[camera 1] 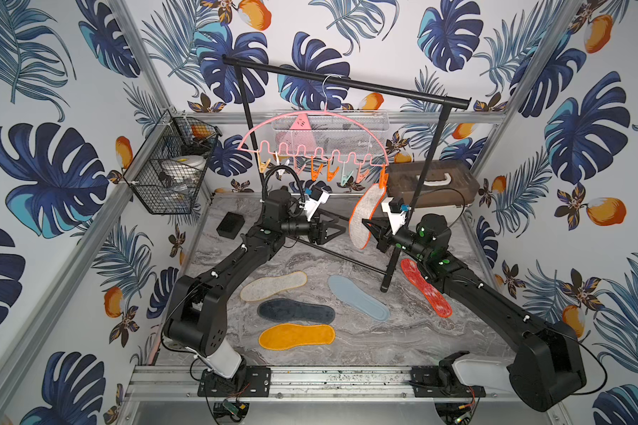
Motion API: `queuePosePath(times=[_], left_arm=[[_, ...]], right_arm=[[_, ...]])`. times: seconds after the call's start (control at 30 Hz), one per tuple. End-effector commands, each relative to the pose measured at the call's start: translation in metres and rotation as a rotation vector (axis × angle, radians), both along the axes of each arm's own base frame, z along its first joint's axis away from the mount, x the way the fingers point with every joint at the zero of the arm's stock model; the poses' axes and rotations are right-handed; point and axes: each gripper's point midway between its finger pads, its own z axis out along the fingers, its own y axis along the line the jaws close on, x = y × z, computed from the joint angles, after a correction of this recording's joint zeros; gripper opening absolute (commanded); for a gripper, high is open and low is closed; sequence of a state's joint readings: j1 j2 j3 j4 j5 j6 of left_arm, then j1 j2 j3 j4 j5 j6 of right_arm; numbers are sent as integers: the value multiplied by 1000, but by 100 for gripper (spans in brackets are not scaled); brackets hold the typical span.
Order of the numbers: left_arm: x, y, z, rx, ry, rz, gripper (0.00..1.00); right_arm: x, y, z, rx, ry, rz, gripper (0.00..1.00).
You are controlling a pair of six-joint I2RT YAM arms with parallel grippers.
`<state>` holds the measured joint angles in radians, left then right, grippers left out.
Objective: Take the shoe insoles off the hanger
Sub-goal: Remove the insole from the hanger.
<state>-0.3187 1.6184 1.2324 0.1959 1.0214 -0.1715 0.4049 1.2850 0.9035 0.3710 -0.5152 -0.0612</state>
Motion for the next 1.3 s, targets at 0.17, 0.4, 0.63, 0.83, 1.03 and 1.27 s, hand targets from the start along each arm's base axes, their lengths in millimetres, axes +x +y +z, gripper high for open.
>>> queuePosePath(times=[0.17, 0.4, 0.63, 0.83, 1.03, 1.27], left_arm=[[-15, -11, 6, -39, -2, -92, 69], [-18, -20, -7, -14, 19, -119, 58], [-25, -27, -7, -21, 28, -165, 34], [-38, -29, -13, 5, 15, -214, 19], [-42, -30, -13, -2, 20, -238, 0], [-43, -30, -20, 13, 24, -248, 0]], right_arm=[[-21, 4, 1, 34, 60, 98, 4], [-35, 6, 10, 83, 92, 162, 4], [-32, 6, 9, 101, 147, 174, 4], [-33, 9, 9, 115, 174, 203, 5], [-30, 4, 8, 130, 198, 157, 30], [-10, -16, 2, 119, 349, -50, 70]])
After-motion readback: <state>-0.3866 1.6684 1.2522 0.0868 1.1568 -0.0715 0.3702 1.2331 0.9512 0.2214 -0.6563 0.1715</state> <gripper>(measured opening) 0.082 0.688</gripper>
